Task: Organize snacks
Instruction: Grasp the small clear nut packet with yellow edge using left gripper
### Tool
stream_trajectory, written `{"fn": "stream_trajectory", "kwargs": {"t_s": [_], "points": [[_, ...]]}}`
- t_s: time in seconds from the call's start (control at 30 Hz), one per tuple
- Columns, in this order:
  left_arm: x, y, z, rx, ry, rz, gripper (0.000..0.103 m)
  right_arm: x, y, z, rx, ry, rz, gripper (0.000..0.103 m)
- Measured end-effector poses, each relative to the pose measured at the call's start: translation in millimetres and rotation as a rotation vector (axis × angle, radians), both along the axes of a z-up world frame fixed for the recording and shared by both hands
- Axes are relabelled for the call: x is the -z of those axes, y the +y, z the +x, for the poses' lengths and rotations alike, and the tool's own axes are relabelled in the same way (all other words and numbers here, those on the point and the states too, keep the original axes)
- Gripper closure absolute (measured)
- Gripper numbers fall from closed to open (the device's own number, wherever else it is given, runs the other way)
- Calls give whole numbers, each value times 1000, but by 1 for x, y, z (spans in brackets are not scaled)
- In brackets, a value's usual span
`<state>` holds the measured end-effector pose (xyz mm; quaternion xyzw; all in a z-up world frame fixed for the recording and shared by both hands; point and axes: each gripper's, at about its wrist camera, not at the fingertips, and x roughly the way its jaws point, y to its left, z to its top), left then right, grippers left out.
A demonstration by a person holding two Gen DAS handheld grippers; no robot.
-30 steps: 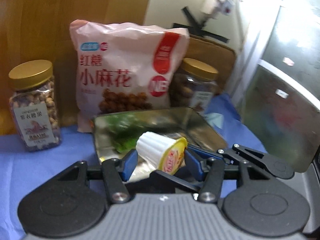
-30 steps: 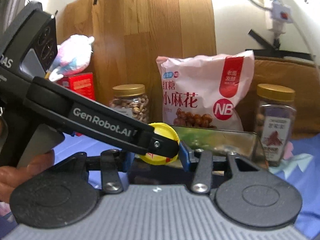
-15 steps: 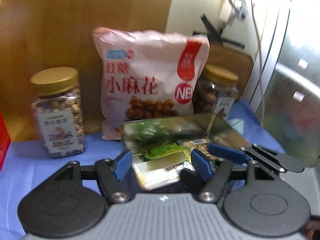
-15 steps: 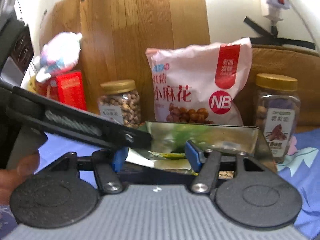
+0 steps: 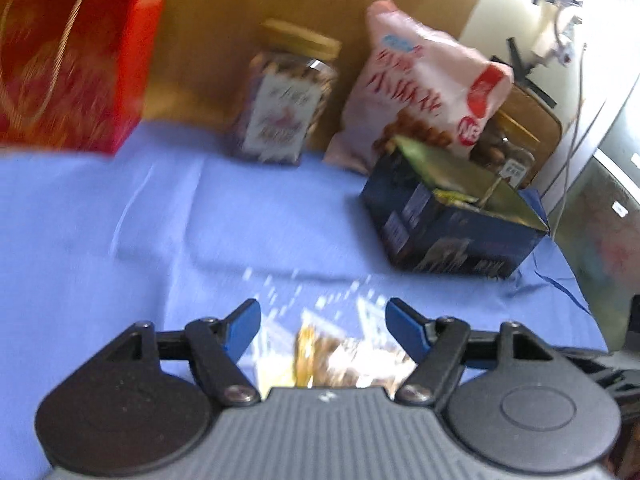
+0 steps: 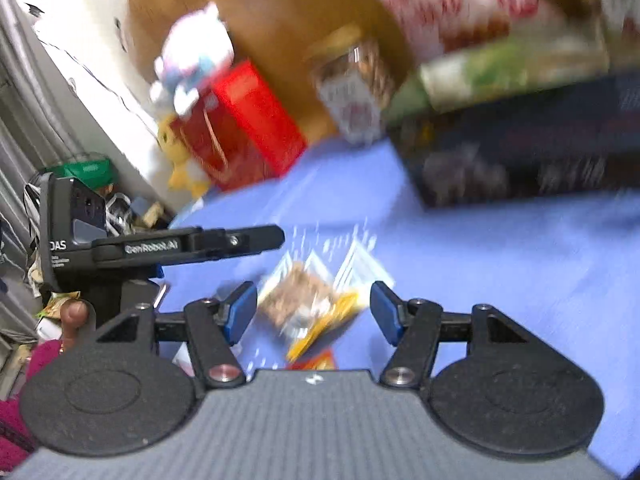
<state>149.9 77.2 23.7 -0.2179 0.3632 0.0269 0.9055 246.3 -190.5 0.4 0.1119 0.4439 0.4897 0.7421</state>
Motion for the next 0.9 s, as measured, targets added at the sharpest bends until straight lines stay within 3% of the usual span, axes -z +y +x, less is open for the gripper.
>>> {"fn": "stream_trajectory", "kwargs": {"t_s": [0.17,0.23,0.3,0.37,0.47,0.67,0.9], "points": [[17,1,-8,17,21,-56,33,12,23,-9,-10,34,-51,39],[17,-7,-11,33,15,-37,35,11,32,-13,-23,22,-57,51],[18,-13,-12,61,10,-71,39,13,42,-15,-38,-5,-85,60],[18,-21,-12,60,7,-52,39,11,45,-18,-42,-34,-100,63],[18,-29,-8,86,10,-93,39,10,39,-20,-32,-52,-102,66],[12,-67,24,182,22,-110,39,6,-5,-13,61,-107,-109,68],[16,-138,81,332,75,-102,39,14,-80,6,237,-80,-108,68]]}}
